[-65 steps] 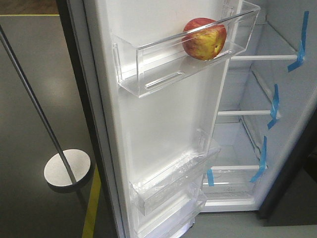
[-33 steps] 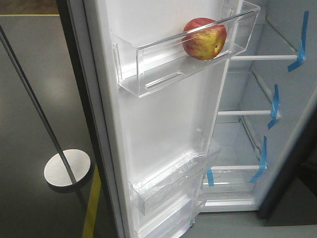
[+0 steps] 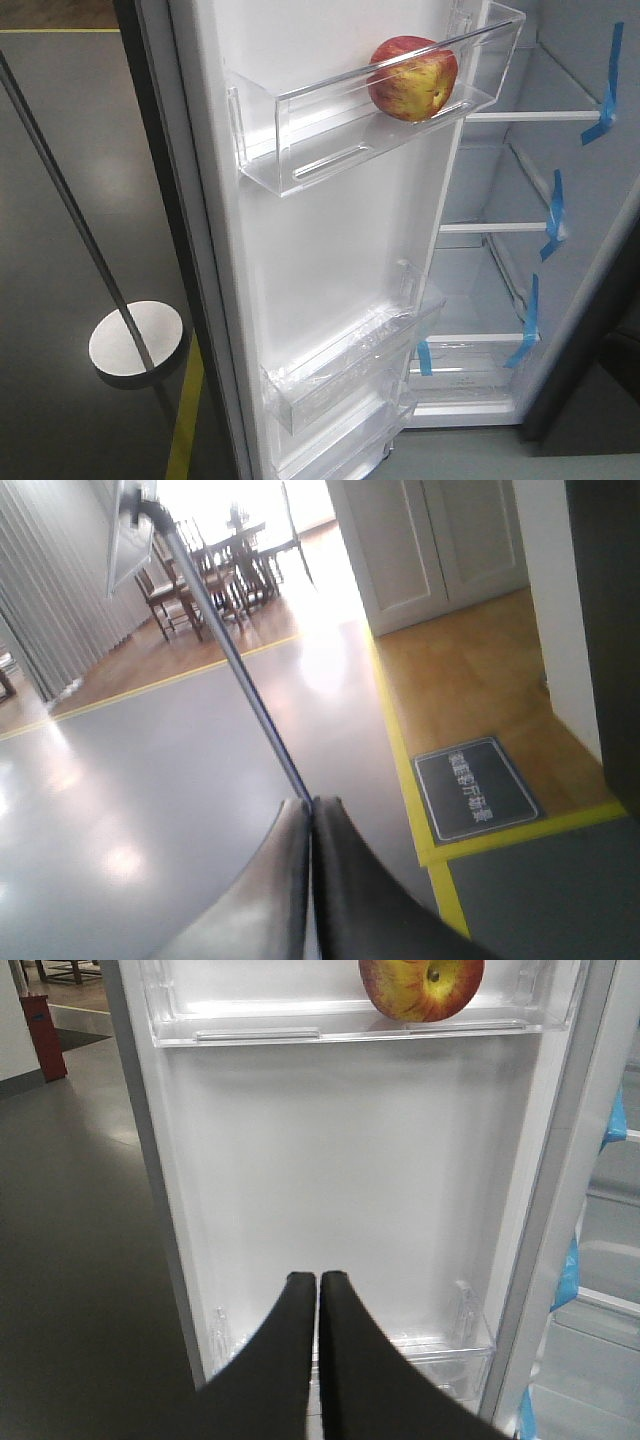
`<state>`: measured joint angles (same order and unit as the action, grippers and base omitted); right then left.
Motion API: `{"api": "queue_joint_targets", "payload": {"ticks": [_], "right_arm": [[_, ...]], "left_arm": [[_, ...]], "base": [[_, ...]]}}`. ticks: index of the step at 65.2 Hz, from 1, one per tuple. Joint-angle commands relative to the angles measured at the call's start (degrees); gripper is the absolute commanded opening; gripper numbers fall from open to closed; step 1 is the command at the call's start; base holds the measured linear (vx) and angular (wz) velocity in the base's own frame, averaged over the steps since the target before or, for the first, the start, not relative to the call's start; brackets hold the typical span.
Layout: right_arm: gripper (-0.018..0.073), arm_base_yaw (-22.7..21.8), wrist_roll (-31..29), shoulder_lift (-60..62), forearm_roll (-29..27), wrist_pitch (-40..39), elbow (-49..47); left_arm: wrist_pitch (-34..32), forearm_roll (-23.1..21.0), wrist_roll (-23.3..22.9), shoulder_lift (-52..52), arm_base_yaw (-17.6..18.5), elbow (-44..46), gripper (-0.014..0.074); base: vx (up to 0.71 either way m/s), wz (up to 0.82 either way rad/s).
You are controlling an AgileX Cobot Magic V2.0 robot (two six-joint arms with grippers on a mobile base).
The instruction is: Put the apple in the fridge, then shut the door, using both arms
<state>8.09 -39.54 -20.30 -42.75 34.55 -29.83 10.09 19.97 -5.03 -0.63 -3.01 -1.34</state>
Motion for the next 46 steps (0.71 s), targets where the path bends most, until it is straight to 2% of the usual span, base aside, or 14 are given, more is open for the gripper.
{"api": "queue_joint_targets", "payload": {"ticks": [1,16,21,29,39,46], "right_arm": [[-0.0003,-0.1,0.0,-0.4,-1.5,-2.5,-1.4],[-0.0003,-0.1,0.6,-0.4,-1.5,-1.9,-1.4],[-0.0003,-0.1,0.6,-0.4,-1.5,-1.9,-1.4],[-0.0003,-0.1,0.7,-0.4,-1.5,-1.9,-1.4],[-0.0003,-0.1,1.1,-0.4,-3.3,-3.9,-1.4],[-0.0003,-0.1,2.5,-0.4,-3.9,-9.4,-1.4]], "left_arm": [[-7.8,0.2,-0.3,-0.9,0.2,1.0,-0.0006],[-13.5,0.0,-0.7,-0.9,0.2,1.0,-0.0006],[-16.2,-2.1,-2.4,-0.9,0.2,1.0,-0.0006],[-20.7,-8.3,-10.7,-0.9,0.2,1.0,-0.0006],[-25.7,-15.8,-24.6,-0.9,0.2,1.0,-0.0006],[-27.6,-18.5,-29.9,-0.9,0.2,1.0,-0.0006]], "base": [[0.0,0.0],[0.0,0.0],[0.0,0.0],[0.0,0.0],[0.0,0.0],[0.0,0.0]]}}
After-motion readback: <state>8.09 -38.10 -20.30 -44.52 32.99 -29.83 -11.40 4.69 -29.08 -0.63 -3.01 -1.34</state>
